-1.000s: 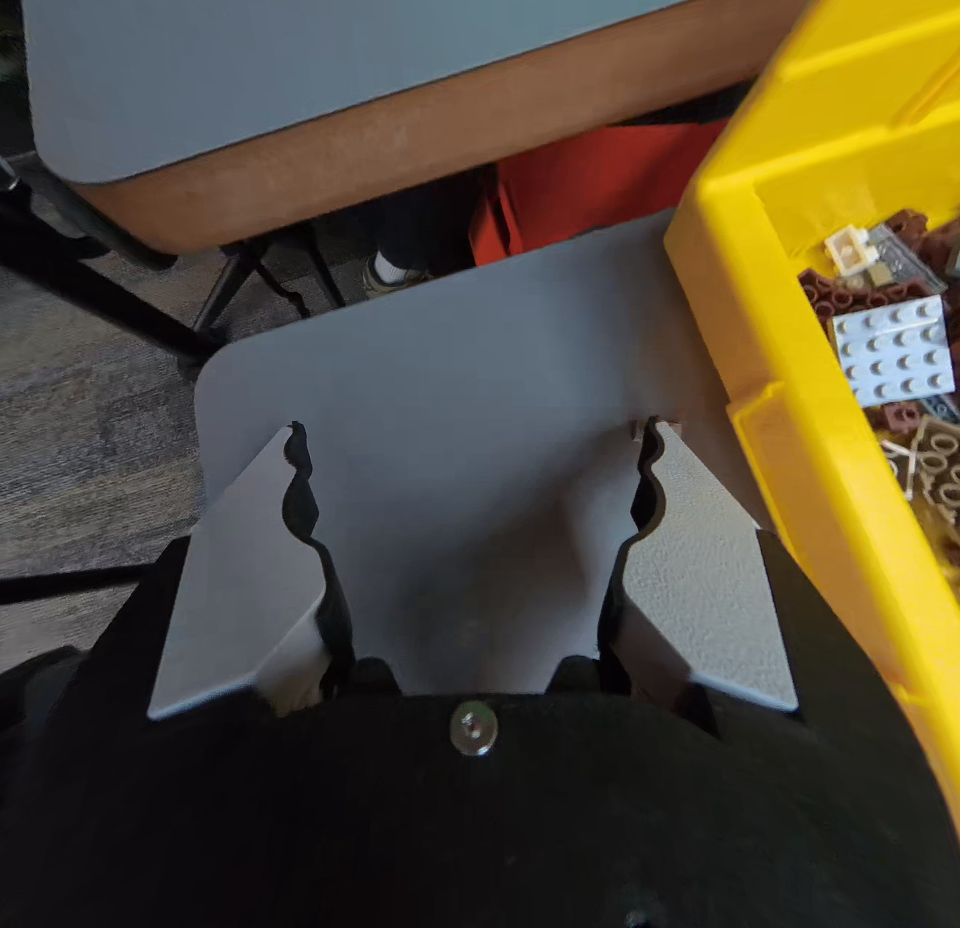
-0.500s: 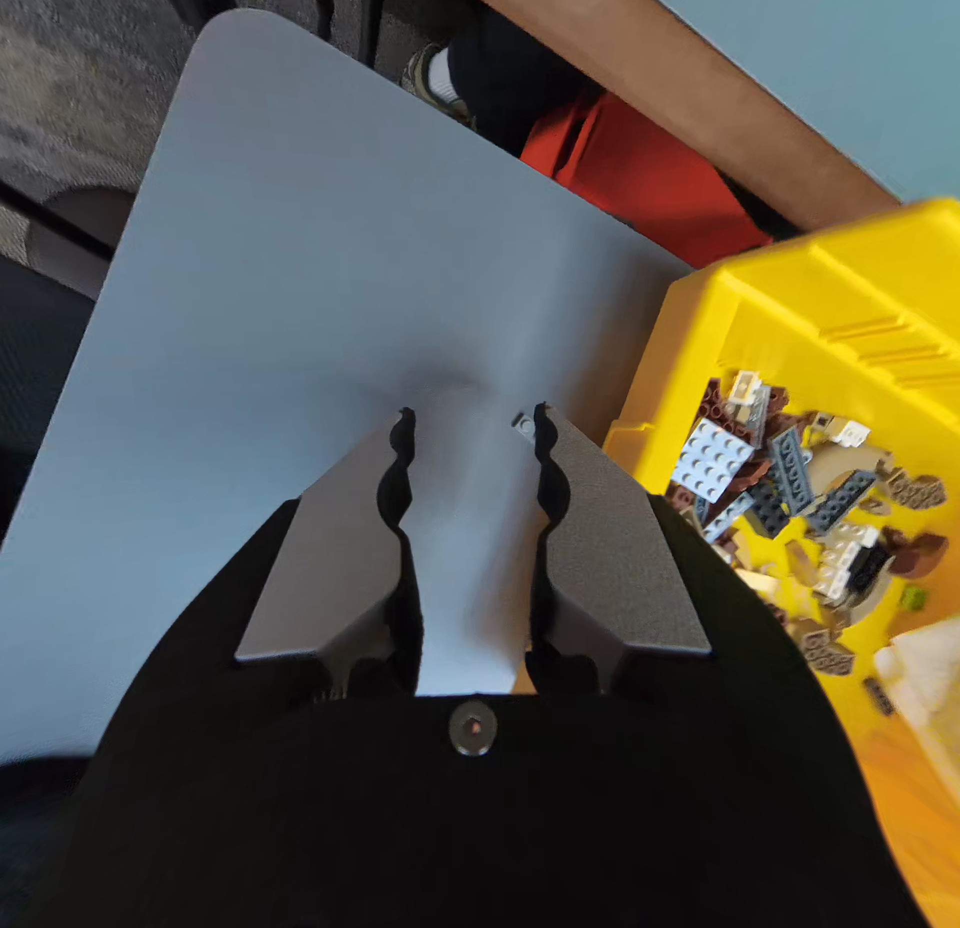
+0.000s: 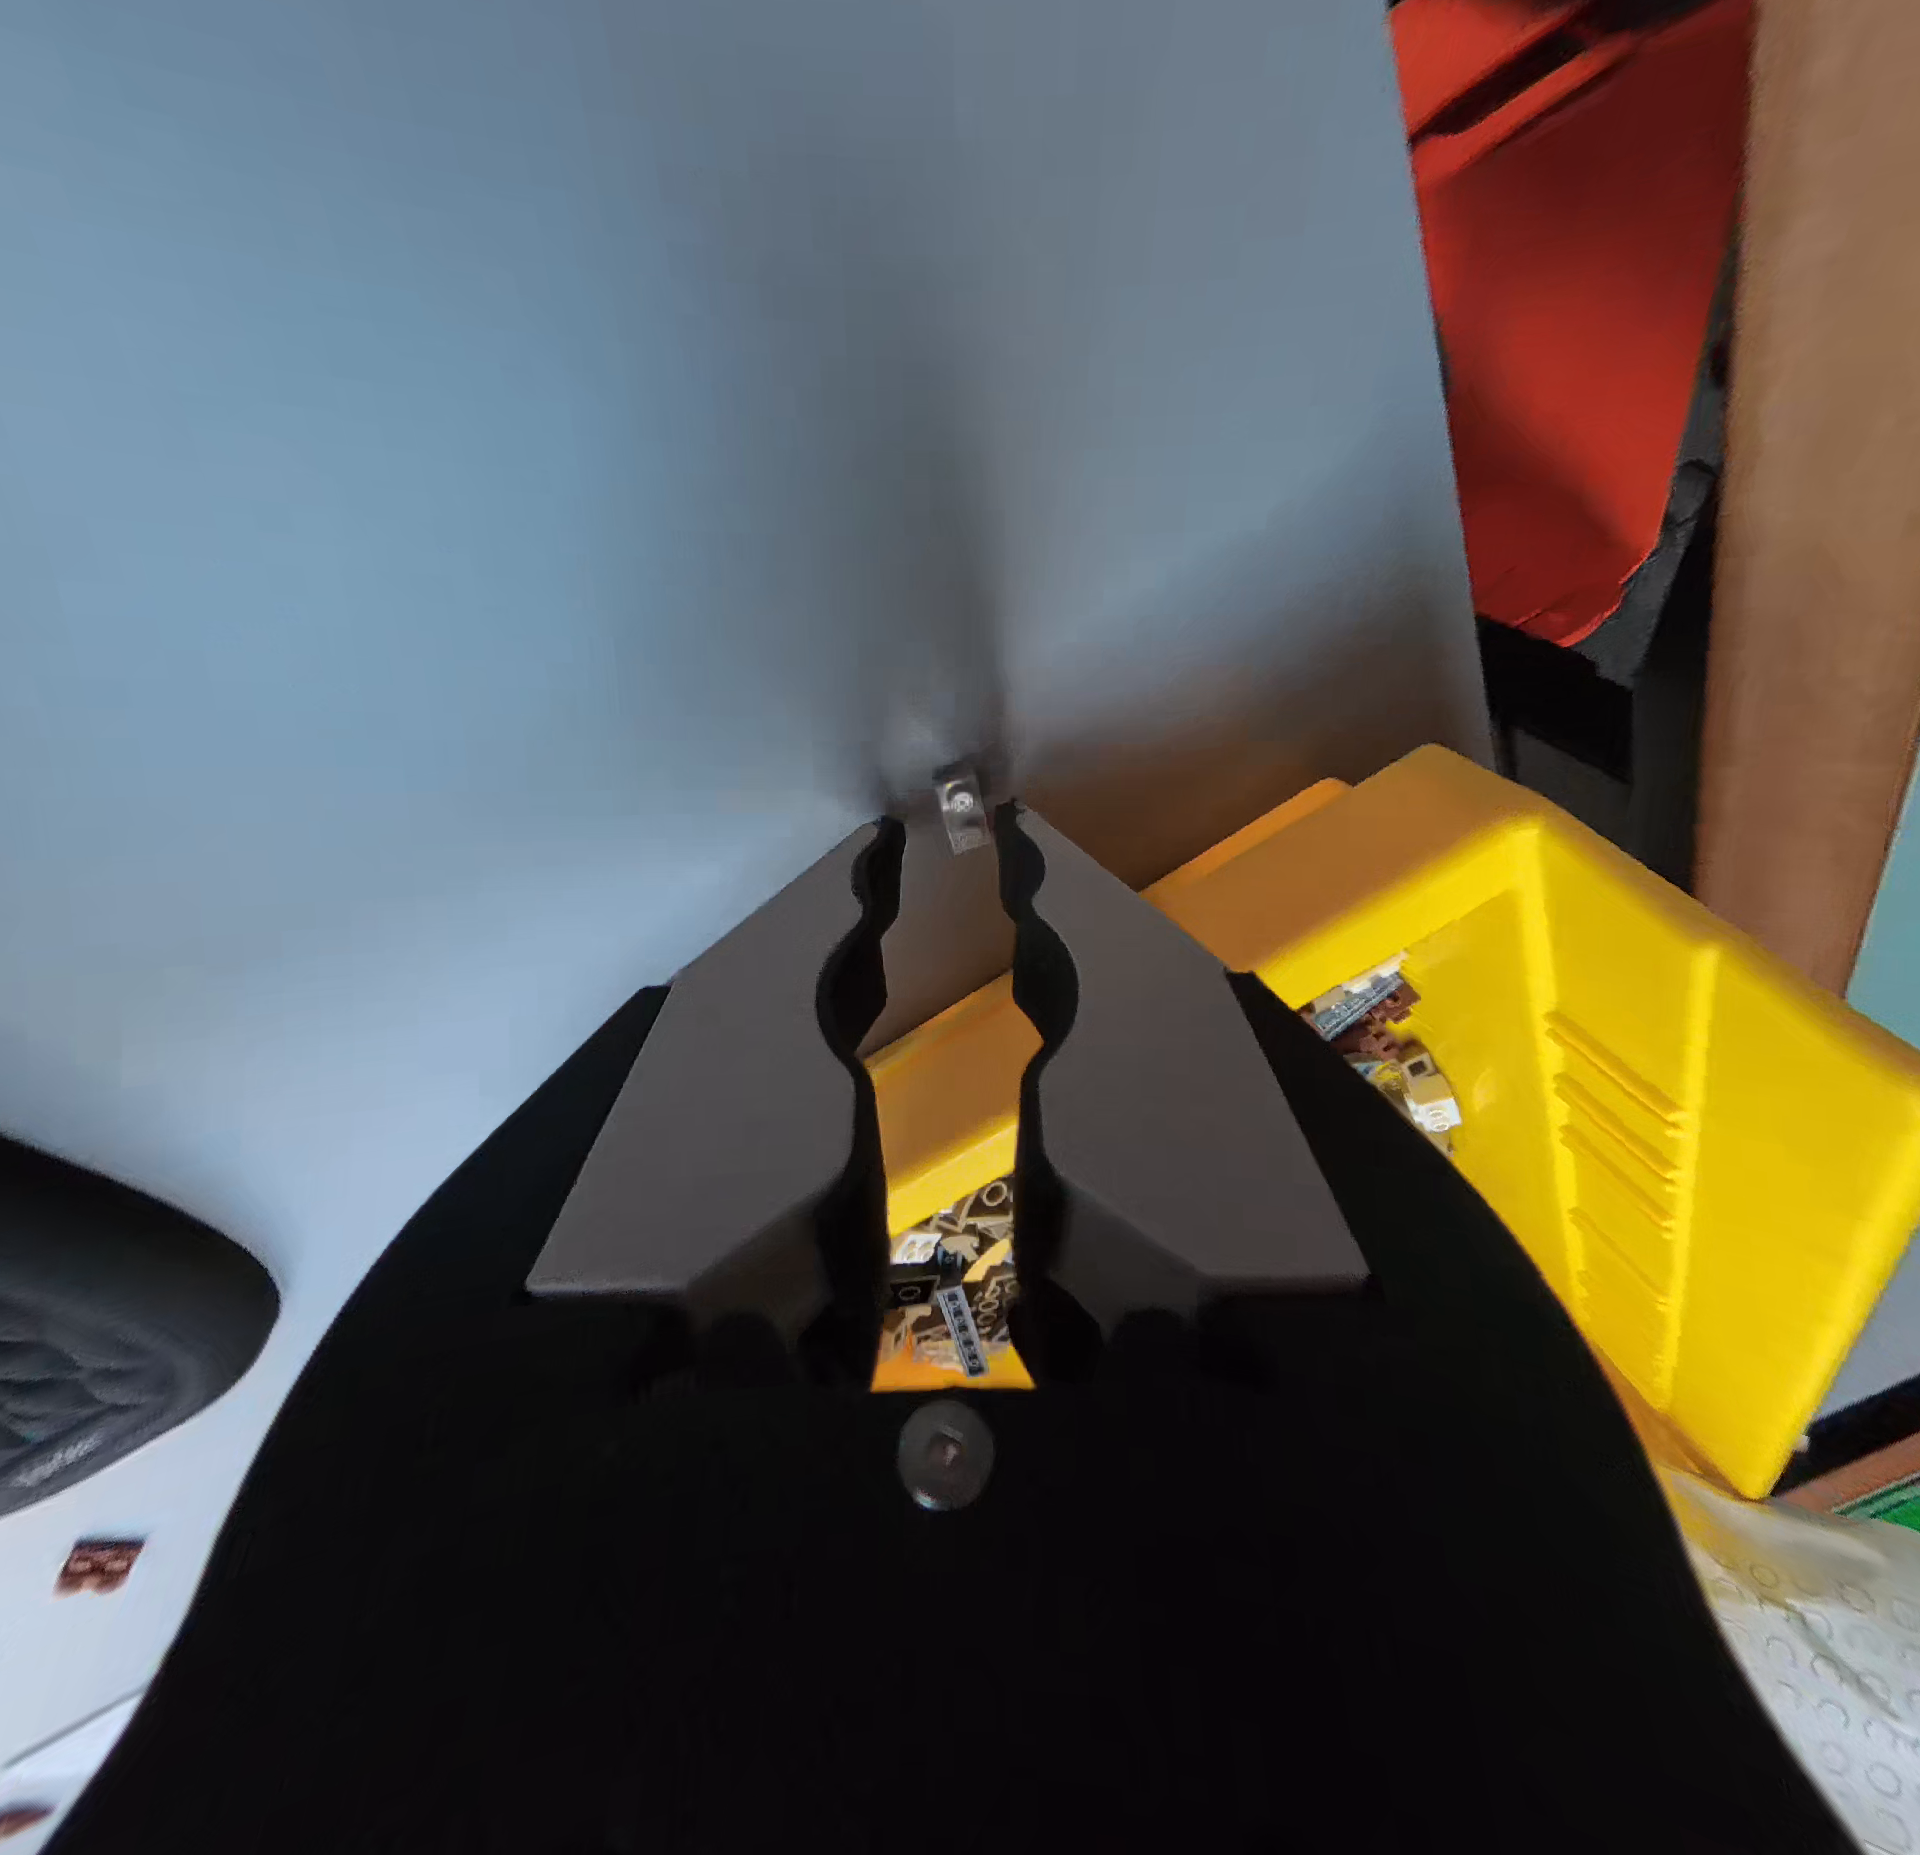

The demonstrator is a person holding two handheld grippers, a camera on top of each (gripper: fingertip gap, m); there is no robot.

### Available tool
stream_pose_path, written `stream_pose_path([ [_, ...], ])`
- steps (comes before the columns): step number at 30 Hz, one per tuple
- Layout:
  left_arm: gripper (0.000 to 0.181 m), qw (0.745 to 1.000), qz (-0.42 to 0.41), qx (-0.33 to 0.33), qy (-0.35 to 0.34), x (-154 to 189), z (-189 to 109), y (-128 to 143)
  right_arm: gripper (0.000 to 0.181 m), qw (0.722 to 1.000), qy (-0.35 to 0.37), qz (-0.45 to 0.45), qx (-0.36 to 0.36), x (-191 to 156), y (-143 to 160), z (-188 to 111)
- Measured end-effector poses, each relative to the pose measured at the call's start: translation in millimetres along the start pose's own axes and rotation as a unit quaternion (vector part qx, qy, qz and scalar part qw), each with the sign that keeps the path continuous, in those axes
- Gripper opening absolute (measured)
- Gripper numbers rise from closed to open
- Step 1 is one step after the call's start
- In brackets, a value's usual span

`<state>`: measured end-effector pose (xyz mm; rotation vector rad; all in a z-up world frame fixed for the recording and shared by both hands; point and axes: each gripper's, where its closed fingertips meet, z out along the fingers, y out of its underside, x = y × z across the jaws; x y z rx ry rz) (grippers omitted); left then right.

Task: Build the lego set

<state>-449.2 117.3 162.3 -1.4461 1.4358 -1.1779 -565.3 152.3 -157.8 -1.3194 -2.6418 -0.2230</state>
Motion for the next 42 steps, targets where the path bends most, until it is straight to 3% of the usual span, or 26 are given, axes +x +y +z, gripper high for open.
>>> stream_pose_path([
  [9,0.000,1.000,0.002,-0.007,0.009,0.3,8.2,-1.3,0.007,0.999,-0.028,0.007,0.019,-6.3,-8.2,0.4],
  [11,0.000,1.000,0.005,0.000,0.006,-0.3,5.7,-6.0,0.007,0.997,-0.024,0.032,0.064,-8.4,-15.3,-13.2],
  [14,0.000,0.999,0.019,0.026,-0.014,-2.8,-5.6,-25.3,0.007,0.986,0.039,0.082,0.138,8.2,-14.7,-59.6],
  [18,0.000,0.994,0.053,0.085,-0.045,-2.1,-27.5,-66.3,0.007,0.955,0.133,0.196,0.180,44.8,44.3,-118.6],
  [21,0.000,0.991,0.074,0.095,-0.056,-1.4,-34.7,-77.2,0.007,0.945,0.034,0.286,0.155,28.5,82.6,-105.2],
  [25,0.000,0.991,0.056,0.096,-0.068,-18.9,-33.1,-64.3,0.007,0.959,-0.069,0.265,0.079,-0.2,87.9,-60.0],
  [29,0.000,0.993,0.021,0.085,-0.078,-42.0,-28.2,-37.0,0.007,0.958,-0.125,0.256,0.038,-9.7,85.7,-35.5],
  [32,0.000,0.993,0.003,0.076,-0.094,-57.5,-28.2,-18.8,0.010,0.961,-0.103,0.254,0.023,-3.8,93.7,-27.5],
  [36,0.000,0.991,-0.016,0.087,-0.104,-69.2,-33.3,-3.7,0.022,0.955,-0.041,0.283,0.079,5.3,105.6,-46.2],
  [39,0.000,0.990,-0.027,0.096,-0.099,-73.5,-34.2,6.1,0.011,0.948,0.003,0.283,0.144,12.4,108.1,-64.9],
  [42,0.000,0.989,-0.044,0.119,-0.079,-74.8,-33.9,7.9,0.013,0.946,0.009,0.298,0.129,16.7,124.1,-67.8],
])
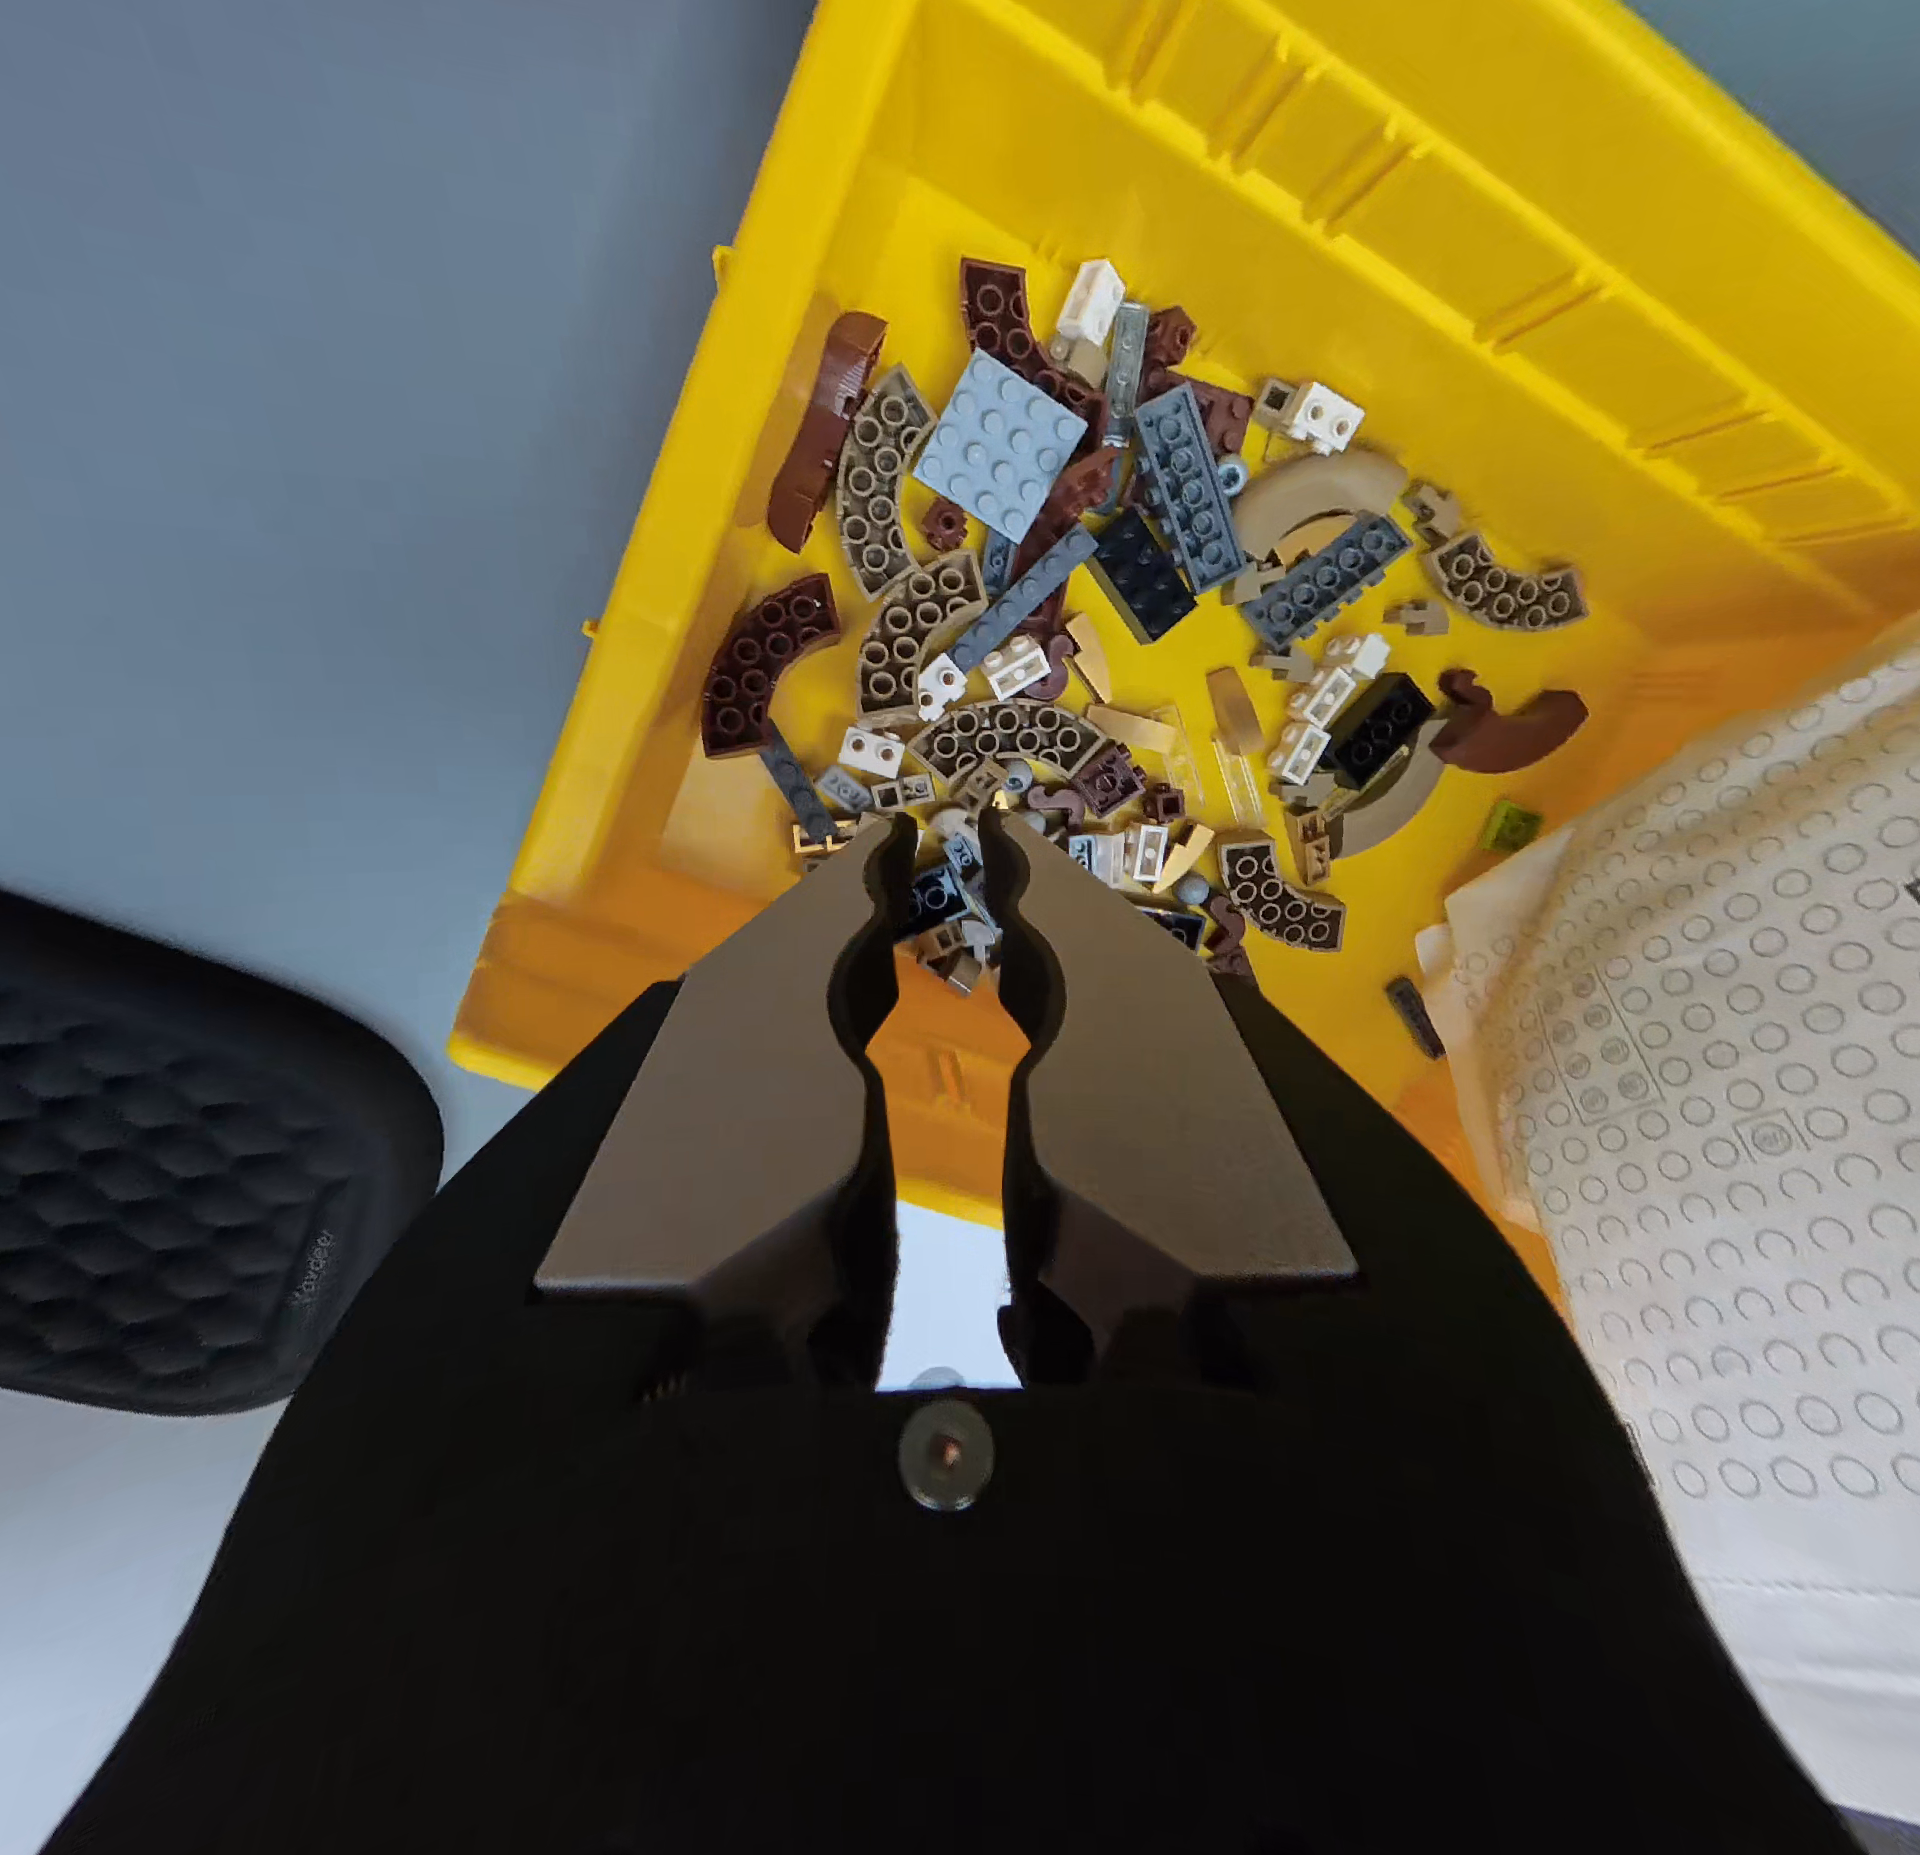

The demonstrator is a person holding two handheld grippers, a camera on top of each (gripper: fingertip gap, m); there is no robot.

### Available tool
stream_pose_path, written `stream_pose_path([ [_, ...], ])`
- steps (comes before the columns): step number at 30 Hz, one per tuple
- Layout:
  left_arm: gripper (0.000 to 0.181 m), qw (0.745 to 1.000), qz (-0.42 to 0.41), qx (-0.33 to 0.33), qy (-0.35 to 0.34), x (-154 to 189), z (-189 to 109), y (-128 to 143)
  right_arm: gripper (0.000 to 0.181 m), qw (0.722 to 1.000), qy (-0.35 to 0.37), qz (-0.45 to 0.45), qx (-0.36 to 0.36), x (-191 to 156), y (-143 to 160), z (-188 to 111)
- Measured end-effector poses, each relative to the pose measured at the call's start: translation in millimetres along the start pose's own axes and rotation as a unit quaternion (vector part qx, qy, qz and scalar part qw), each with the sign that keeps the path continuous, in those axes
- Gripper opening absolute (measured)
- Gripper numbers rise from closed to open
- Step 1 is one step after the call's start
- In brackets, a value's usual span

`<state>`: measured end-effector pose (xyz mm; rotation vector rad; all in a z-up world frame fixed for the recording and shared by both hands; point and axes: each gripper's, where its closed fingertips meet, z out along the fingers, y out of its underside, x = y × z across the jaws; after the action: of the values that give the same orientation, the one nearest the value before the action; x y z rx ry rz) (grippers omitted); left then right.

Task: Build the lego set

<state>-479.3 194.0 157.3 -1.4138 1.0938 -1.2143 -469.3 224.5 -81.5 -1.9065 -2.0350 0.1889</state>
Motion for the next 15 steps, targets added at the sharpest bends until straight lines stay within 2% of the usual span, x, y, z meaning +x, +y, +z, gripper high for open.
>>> stream_pose_path([
  [5,0.000,1.000,-0.012,0.024,0.016,1.4,-4.0,-2.4,0.016,0.999,0.038,0.011,0.018,17.3,23.3,-13.4],
  [10,0.000,0.999,-0.036,0.020,0.005,-4.6,-2.0,5.3,0.030,0.985,0.119,0.087,0.084,39.7,51.8,-42.2],
  [12,0.000,0.998,-0.069,0.010,0.001,-10.1,5.6,21.8,0.040,0.967,0.174,0.123,0.138,47.1,62.1,-63.4],
  [15,0.000,0.991,-0.129,-0.022,-0.013,-24.0,25.6,62.0,0.058,0.937,0.209,0.152,0.236,34.9,65.9,-91.1],
])
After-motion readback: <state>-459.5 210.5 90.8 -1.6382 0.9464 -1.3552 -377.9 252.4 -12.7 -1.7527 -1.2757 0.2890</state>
